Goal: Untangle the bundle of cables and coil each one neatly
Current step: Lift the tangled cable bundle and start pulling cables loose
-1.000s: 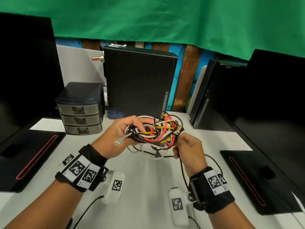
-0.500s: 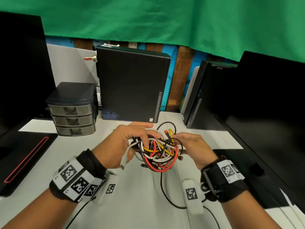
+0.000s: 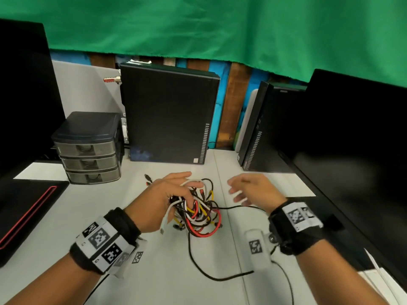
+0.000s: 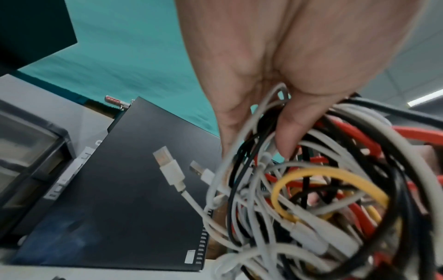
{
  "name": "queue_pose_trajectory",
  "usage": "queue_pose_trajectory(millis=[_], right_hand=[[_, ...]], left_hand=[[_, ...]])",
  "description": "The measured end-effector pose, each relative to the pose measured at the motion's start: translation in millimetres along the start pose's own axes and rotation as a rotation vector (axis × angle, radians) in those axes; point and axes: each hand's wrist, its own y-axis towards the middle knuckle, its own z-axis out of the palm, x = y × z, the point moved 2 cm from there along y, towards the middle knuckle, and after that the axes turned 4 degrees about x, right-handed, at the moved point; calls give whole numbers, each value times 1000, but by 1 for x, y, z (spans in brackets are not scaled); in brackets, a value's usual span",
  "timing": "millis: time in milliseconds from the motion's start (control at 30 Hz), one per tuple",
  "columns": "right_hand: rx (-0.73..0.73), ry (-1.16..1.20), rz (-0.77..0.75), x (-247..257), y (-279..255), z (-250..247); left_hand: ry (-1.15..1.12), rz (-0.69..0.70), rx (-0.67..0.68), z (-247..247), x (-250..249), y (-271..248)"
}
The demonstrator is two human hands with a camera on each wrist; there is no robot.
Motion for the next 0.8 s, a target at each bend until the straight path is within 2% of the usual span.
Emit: queue_pose_trajectory(millis=[67,133,200,267,367,400,433,500,533,567,600,667,800], right_hand=[[90,52,97,-23,9,31],[173,-6,88,-38,20,56],[199,-77,32,-42,27,72],[103,-123,-37,-45,34,76],[-88,-25,-101,-45,37,71],[-131,50,-117,-45,36,69],[-158,119,-121,-44,34,68],[-183,203,-107,-39,28,71],[-194,216,-105,-38,26,74],[-203,215,-112,-37,24,77],[-203,213,-128,-36,22,80],[-175,176,-177,-34,18,86],[-132,-39,-252,-32,11,85]], left_hand=[[51,-28,118,10,5,-3],[78,-41,149,22,7,-9],[162,-21,47,25,7,-17],[260,-44,-125,17,13,-26],[270,-326,-285,-5,35,-39],[201,-470,-286,-11,45,-41],[-11,-649,-275,-13,51,-41],[-606,-934,-209,-4,51,-39],[-814,-997,-194,0,45,-37],[-920,-1019,-178,7,42,-34],[-963,-1017,-164,13,37,-31],[-872,-995,-153,28,35,-23],[-657,-991,-449,50,53,-20]])
